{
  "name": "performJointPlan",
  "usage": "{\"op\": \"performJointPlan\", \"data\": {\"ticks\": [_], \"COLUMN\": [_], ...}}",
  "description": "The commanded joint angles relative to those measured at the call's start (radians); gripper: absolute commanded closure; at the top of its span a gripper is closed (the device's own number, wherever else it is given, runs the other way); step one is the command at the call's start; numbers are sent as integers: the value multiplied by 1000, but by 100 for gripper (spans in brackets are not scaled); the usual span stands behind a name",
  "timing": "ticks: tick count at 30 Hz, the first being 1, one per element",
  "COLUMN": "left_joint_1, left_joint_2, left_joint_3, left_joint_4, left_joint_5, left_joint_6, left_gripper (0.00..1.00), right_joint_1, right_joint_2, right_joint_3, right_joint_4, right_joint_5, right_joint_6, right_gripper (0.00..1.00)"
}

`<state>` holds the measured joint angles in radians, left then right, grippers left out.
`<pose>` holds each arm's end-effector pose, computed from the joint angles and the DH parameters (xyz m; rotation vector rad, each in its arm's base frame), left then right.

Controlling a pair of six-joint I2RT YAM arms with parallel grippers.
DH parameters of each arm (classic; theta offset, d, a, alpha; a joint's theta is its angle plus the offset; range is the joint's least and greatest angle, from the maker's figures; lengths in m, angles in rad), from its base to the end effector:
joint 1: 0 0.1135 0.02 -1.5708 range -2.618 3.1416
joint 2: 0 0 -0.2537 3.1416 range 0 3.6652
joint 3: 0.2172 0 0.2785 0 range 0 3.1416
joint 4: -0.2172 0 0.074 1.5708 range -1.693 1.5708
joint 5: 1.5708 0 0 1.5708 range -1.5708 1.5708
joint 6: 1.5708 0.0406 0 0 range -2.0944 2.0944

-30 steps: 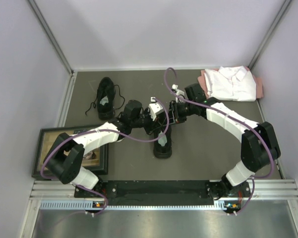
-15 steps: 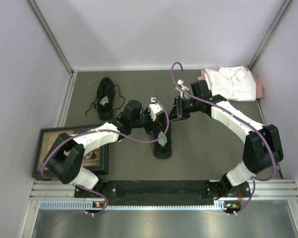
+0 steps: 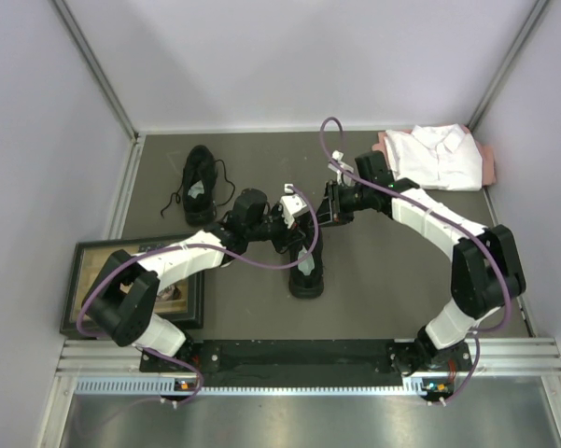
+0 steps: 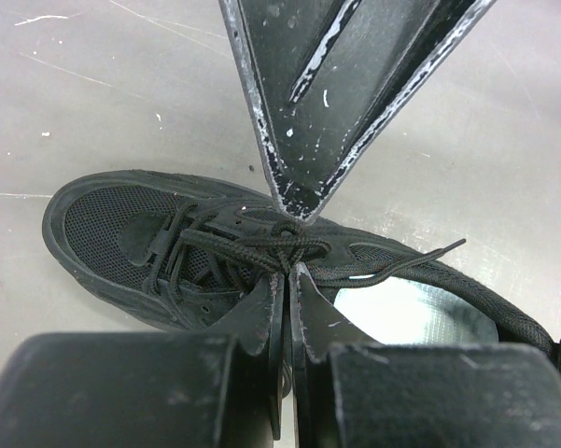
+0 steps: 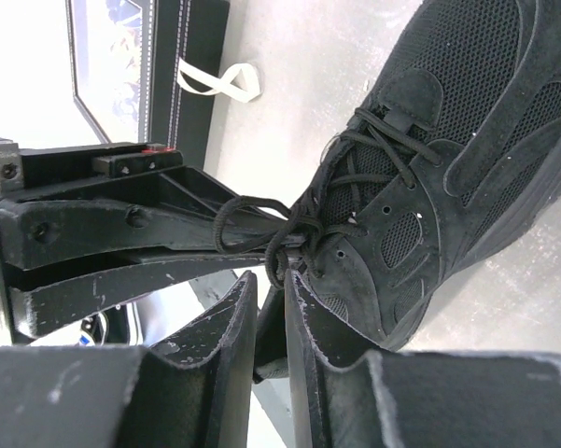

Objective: Tie the shoes

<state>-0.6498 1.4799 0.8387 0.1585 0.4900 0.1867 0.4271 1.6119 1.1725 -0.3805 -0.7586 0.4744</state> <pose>0.2656 -0.2258 0.2006 1.1218 1.7564 -0.7875 0.3276 0.1798 0.2300 -0.3300 2.4823 1.3124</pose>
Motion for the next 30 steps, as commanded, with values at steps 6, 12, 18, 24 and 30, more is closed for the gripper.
{"op": "performJointPlan", "data": {"ticks": [6,12,18,24,30], "left_joint_1": [4,4,4,3,4], "left_joint_2": [0,2,0,0,2], "left_joint_3": [-6,-1,-3,-1,2], "left_joint_4": [53,53,52,52,55], "left_joint_5": [16,16,15,16,16], "left_joint_6": [20,20,20,22,23], "left_gripper": [98,98,98,98,98], "right_joint_1": [-7,-1,2,10,19], "right_joint_2": [23,31,40,43,49], "right_joint_3": [3,-2,-8,-11,-11], "right_joint_4": [63,66,72,80,88], "right_joint_5": [-18,-22,-22,-25,-30], "right_joint_6": [13,15,15,20,24], "right_gripper": [81,81,81,81,82]}}
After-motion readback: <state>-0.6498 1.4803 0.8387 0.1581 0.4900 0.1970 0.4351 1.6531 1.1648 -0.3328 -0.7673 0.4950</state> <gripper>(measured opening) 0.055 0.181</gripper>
